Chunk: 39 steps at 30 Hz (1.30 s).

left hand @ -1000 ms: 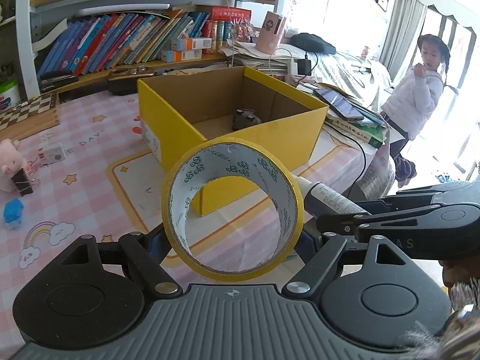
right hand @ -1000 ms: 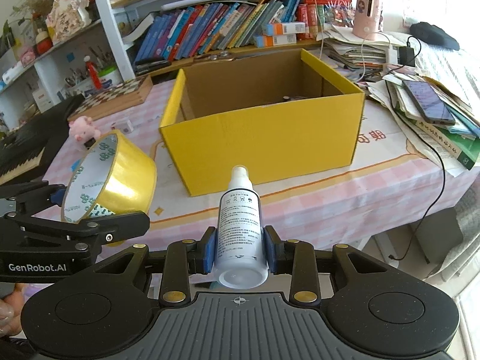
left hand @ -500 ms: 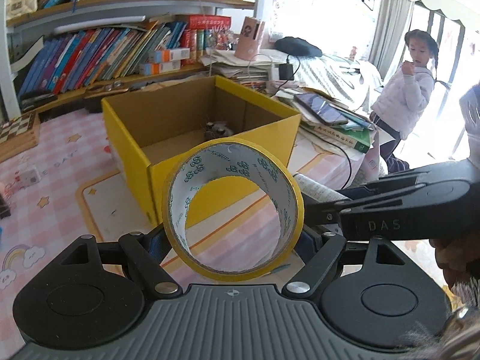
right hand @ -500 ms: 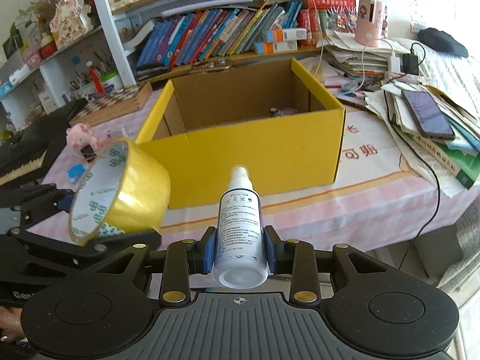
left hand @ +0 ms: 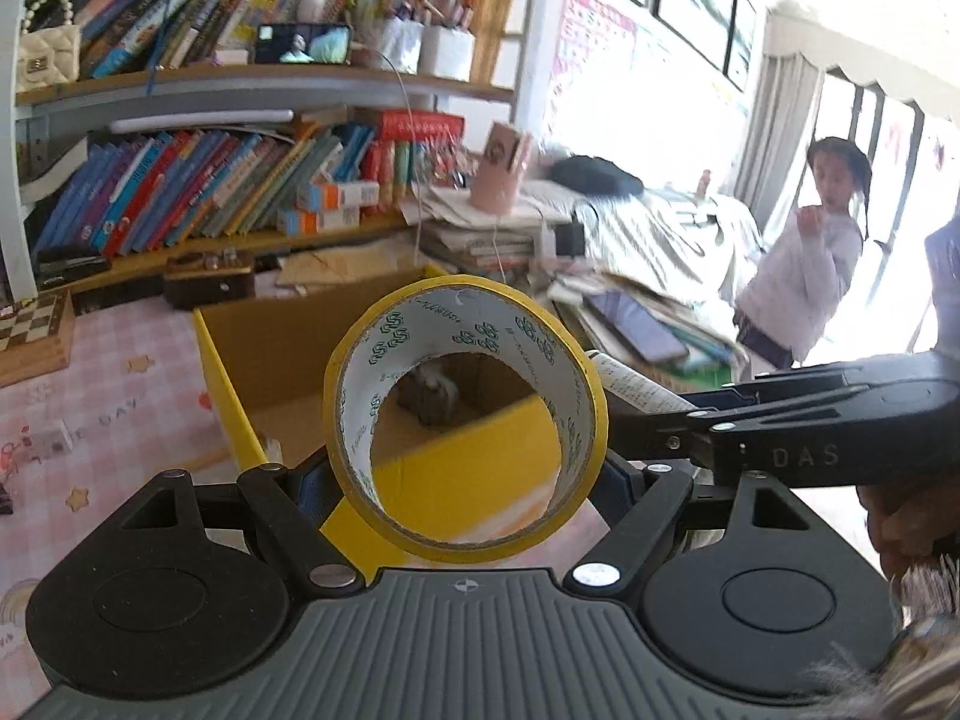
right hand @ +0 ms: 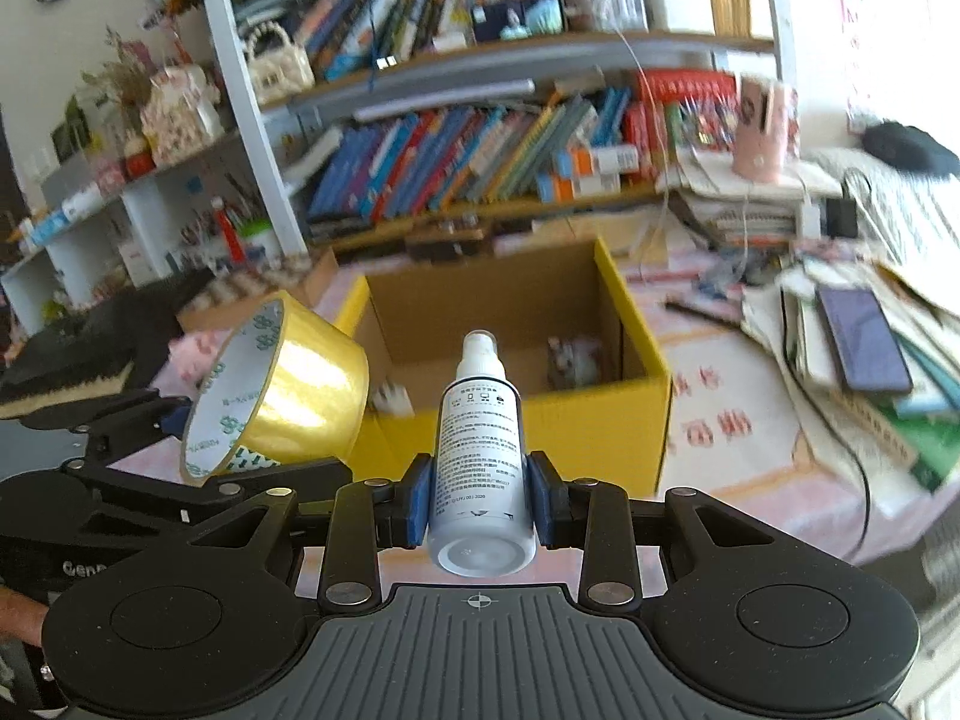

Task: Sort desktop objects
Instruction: 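Lower the tape roll and spray bottle into the yellow box and open both tools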

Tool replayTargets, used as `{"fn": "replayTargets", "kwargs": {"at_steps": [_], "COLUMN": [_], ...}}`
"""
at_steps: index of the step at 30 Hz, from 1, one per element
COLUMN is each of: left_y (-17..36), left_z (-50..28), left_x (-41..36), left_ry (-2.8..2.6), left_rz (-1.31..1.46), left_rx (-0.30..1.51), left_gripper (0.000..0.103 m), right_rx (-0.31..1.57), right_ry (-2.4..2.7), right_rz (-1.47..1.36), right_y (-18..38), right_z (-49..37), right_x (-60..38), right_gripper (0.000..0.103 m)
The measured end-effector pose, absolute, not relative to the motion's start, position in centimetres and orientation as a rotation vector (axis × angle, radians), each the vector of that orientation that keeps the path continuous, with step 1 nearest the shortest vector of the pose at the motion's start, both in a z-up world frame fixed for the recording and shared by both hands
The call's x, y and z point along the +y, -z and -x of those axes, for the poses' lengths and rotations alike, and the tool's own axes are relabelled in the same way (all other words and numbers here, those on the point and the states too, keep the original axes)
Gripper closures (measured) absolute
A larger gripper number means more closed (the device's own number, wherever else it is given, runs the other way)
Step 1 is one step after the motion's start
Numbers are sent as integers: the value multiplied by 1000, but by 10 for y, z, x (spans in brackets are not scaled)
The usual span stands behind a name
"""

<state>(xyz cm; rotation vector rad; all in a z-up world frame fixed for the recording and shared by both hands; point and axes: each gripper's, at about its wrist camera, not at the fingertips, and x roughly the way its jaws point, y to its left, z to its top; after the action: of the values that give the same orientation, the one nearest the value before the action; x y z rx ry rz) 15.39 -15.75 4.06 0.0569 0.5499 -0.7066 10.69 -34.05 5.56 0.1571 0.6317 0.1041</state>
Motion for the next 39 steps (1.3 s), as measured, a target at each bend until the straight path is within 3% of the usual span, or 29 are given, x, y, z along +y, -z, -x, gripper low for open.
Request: {"fn": "replayTargets", "kwargs": {"at_steps": [13, 24, 32, 39], "left_y": [-38, 8, 14, 15], "left_z": [-232, -276, -300, -297], "left_x": [-191, -232, -232, -234], "left_ry": [658, 575, 574, 575], "left_rz": [-131, -381, -312, -317], "left_rx": [568, 721, 836, 832], "left_gripper": [24, 23, 22, 21], "right_rx": [597, 771, 911, 993], "right_ry": [-157, -204, -322, -372], "right_rz": [-137, -19, 122, 213], "right_y": [-49, -4, 8, 23], "right_z": [-192, -271, -318, -344], "right_x": [-367, -370, -354, -336], "right_gripper": [70, 70, 70, 70]}}
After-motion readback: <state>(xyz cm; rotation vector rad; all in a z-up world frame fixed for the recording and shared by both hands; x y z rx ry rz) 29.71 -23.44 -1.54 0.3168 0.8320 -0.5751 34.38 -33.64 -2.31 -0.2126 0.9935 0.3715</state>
